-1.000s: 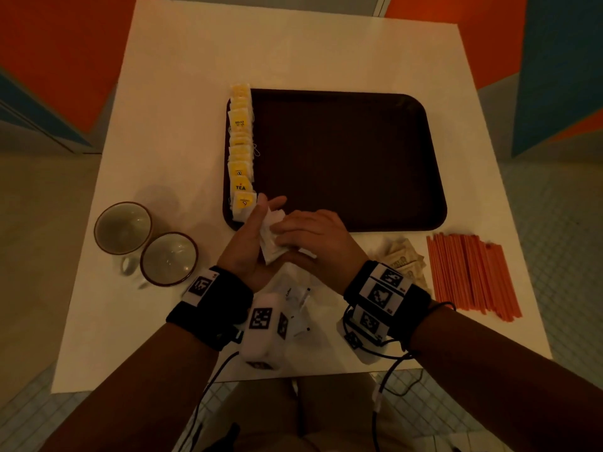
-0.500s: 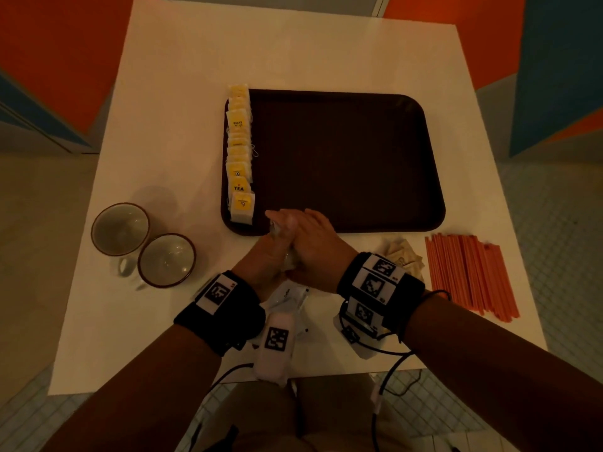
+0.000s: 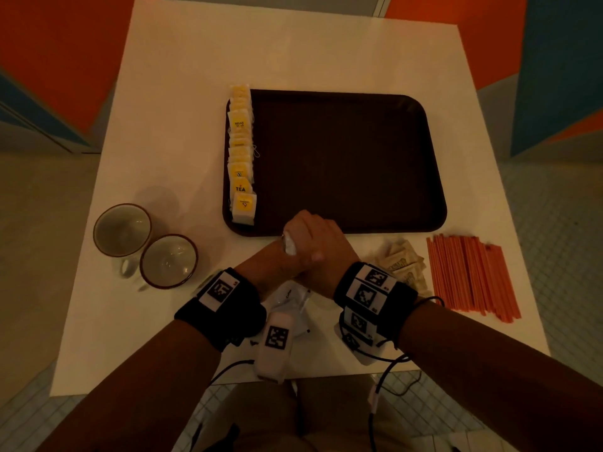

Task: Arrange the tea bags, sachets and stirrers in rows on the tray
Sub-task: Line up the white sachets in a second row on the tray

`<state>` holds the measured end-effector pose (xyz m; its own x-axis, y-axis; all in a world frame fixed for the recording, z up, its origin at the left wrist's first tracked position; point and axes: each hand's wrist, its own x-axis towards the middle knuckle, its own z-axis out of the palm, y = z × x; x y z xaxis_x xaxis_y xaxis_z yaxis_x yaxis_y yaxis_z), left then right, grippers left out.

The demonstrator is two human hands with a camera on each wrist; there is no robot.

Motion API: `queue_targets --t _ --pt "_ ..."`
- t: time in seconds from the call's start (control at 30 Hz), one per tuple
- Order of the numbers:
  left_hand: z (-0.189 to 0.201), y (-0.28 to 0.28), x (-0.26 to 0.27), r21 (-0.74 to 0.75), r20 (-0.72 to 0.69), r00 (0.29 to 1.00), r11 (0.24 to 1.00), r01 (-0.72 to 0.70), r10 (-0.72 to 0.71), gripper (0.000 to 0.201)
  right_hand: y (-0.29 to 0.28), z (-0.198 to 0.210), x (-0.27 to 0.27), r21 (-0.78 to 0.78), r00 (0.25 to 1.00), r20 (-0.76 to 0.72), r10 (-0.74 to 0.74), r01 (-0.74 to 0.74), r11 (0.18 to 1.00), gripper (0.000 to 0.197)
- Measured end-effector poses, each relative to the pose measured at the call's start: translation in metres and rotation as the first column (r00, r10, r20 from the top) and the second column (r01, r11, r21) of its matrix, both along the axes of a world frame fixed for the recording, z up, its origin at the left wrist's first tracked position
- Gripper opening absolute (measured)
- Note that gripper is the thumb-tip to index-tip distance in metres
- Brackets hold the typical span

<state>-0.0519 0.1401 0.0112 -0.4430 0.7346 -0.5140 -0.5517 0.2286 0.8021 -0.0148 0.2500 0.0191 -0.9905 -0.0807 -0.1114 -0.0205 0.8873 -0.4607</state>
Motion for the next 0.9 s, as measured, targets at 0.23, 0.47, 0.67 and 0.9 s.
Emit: queue_targets --t 0.23,0.47,0.67,0.9 --pt "0.009 -0.002 -0.012 0.1 0.065 0.939 0.934 -0.344 0.339 0.01 0.027 0.011 0.007 -0.436 0.992 0.124 -0.014 0.067 0.898 0.101" --pt "0.009 -0.005 -0.016 0.128 0.034 0.931 0.922 -0.366 0.365 0.061 0.014 0.018 0.01 -0.845 0.88 0.429 -0.203 0.471 0.254 0.046" --pt "0.012 -0.008 -0.02 0.172 0.028 0.924 0.909 -0.38 0.381 0.082 0.004 0.027 0.01 -0.869 0.878 0.464 -0.116 0.477 0.13 0.035" --pt "0.021 -0.003 -0.024 0.15 -0.368 0.861 0.936 -0.318 0.352 0.052 0.004 0.027 0.005 -0.869 0.863 0.461 -0.206 0.486 0.089 0.034"
